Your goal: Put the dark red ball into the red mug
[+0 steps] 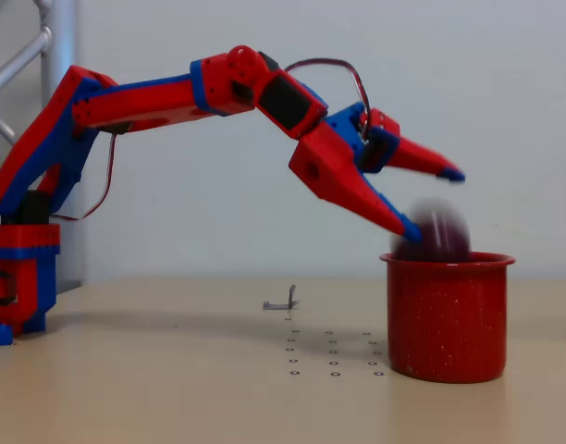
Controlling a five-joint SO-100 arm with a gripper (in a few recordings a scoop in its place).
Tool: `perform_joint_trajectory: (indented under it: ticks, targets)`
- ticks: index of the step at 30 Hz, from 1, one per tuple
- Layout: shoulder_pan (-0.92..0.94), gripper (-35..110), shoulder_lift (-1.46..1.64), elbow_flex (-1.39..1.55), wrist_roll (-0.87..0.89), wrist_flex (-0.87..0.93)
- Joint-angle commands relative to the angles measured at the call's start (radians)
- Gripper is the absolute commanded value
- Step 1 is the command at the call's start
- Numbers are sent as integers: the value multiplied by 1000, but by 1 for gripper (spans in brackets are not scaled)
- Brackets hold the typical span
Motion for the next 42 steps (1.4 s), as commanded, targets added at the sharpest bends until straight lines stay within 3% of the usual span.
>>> perform_joint_trajectory:
  ticks: [1,4,10,15,17,28,42]
  targets:
    - [8,48,60,-101,6,-41]
    - [-2,48,58,-117,20,-52]
    - [-18,36,143,-103,141,8]
    - [-26,15,287,-17,275,187]
    - [-29,-2,350,40,318,268]
    - [-26,-2,657,402,741,472]
    - [-20,-2,1239,1190,891,362]
